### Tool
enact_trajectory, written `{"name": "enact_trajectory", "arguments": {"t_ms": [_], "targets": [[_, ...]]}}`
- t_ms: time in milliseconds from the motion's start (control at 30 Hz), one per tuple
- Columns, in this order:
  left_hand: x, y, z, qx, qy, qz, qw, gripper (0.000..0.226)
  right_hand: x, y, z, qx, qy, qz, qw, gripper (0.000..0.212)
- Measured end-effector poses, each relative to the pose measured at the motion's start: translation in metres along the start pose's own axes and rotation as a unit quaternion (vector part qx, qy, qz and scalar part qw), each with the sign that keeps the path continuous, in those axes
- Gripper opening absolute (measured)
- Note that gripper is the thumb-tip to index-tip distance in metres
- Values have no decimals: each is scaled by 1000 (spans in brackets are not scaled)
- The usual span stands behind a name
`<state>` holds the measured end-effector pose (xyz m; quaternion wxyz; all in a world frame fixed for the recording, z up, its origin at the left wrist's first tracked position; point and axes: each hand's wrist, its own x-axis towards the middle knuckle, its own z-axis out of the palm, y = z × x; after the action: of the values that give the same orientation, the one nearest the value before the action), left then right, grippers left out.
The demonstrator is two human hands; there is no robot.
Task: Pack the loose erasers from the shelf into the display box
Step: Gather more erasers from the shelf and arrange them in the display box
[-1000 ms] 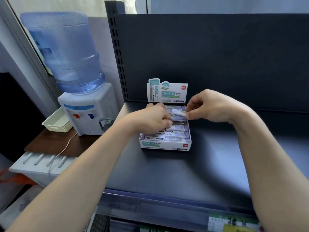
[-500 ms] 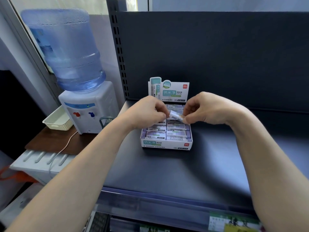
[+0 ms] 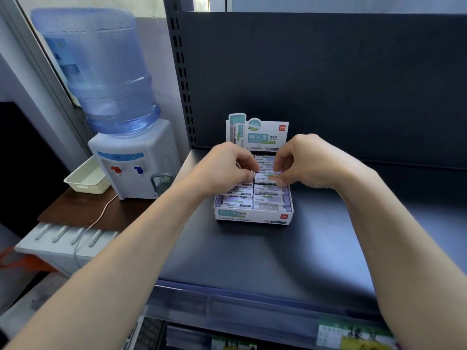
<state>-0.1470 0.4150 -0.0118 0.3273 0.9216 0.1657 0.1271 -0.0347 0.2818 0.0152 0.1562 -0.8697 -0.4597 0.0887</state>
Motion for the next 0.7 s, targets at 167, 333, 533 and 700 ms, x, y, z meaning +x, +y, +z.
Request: {"name": "enact_trajectory", "arguments": {"t_ms": [167, 333, 533, 700], "targets": [[1, 1, 0, -8, -11, -1, 1000, 9, -1, -1, -1, -10, -1, 1, 1000, 21], [2, 3, 0, 1, -43, -9, 999, 24, 0, -3, 0, -9, 4, 0, 1000, 14], [1, 5, -1, -5, -72, -14, 997, 27, -2, 2, 0, 26, -4, 3, 1000, 13], [-1, 7, 1, 13, -58, 8, 998, 23, -1, 0, 0, 28, 3, 10, 1000, 14]]}}
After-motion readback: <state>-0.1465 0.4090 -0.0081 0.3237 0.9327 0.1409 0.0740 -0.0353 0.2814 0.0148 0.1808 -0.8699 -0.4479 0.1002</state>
